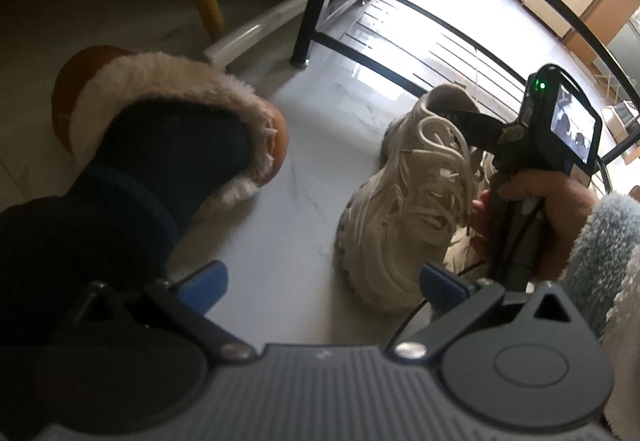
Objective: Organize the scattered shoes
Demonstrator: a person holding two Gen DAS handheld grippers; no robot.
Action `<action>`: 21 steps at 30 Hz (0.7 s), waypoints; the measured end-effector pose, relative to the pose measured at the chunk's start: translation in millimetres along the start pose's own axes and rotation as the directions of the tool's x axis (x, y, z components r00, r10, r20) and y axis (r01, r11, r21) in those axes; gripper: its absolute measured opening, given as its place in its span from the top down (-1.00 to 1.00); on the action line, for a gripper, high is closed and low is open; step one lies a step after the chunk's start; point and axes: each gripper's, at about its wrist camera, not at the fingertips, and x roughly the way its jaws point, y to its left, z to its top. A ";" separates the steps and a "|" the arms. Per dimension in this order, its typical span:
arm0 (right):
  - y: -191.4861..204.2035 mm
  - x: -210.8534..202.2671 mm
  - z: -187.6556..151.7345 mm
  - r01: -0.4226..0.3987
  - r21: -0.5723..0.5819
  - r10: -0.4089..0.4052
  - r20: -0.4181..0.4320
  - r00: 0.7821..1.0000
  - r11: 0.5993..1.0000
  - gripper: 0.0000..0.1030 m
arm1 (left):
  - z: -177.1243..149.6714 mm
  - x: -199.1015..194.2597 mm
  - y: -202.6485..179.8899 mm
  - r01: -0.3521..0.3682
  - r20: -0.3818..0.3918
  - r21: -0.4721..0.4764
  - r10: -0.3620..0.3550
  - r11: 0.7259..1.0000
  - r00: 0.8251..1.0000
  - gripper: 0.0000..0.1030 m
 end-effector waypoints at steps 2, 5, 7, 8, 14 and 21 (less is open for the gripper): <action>0.0 -0.2 0.0 0.001 0.000 -0.001 -0.001 1.000 1.000 -1.00 | 0.4 -0.4 0.0 0.000 0.001 0.000 0.000 1.000 1.000 -0.99; -1.3 -1.9 0.1 -0.011 -0.007 0.011 -0.002 1.000 1.000 -0.95 | 0.9 -1.7 -0.9 0.003 0.003 0.002 -0.003 1.000 1.000 -0.99; 0.0 -9.5 -2.8 -0.001 -0.014 0.002 0.048 0.999 1.000 -0.70 | 1.1 -1.5 -1.3 0.005 0.000 0.003 -0.005 1.000 1.000 -0.99; 1.1 -13.7 -4.5 0.009 -0.017 -0.008 0.079 0.997 1.000 -0.35 | 1.3 -1.3 -1.3 0.006 -0.002 0.002 -0.006 1.000 1.000 -0.99; -2.6 -33.6 -18.3 0.064 -0.004 -0.062 0.180 0.982 0.998 0.32 | 3.5 -2.8 -2.2 0.014 0.007 0.004 -0.014 1.000 1.000 -0.99; -7.4 -84.9 -44.2 0.010 -0.050 0.005 0.291 0.957 0.999 0.41 | 6.2 -5.4 -2.1 0.023 0.025 0.001 -0.023 1.000 0.999 -0.99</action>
